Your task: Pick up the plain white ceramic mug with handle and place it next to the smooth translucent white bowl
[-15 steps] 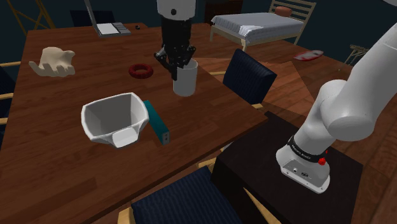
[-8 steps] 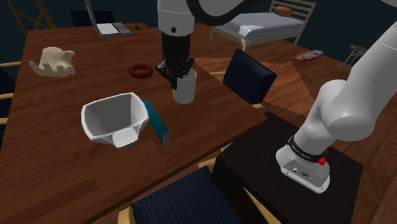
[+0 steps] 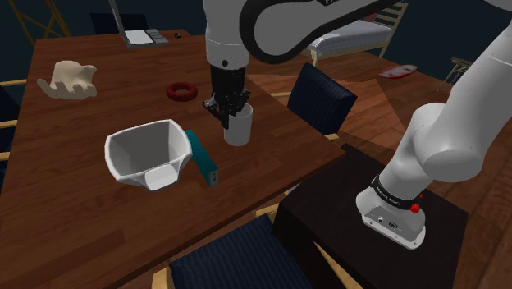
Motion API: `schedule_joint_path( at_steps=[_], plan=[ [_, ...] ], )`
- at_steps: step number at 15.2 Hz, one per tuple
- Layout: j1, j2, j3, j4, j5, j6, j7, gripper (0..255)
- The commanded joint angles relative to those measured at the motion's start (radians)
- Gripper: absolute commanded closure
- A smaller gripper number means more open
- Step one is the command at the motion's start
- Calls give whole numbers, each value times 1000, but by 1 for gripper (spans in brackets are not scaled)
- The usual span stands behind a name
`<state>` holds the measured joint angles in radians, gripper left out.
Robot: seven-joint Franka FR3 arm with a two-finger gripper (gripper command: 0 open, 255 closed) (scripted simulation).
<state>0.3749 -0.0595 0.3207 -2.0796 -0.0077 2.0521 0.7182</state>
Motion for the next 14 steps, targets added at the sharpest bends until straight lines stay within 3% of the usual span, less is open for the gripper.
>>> schedule_joint_path(
  at_steps=[1, 14],
  plan=[
    [0, 9, 1, -17, -4, 26, 3, 255],
    [2, 86, 4, -114, -37, 196, 29, 255]
  ],
)
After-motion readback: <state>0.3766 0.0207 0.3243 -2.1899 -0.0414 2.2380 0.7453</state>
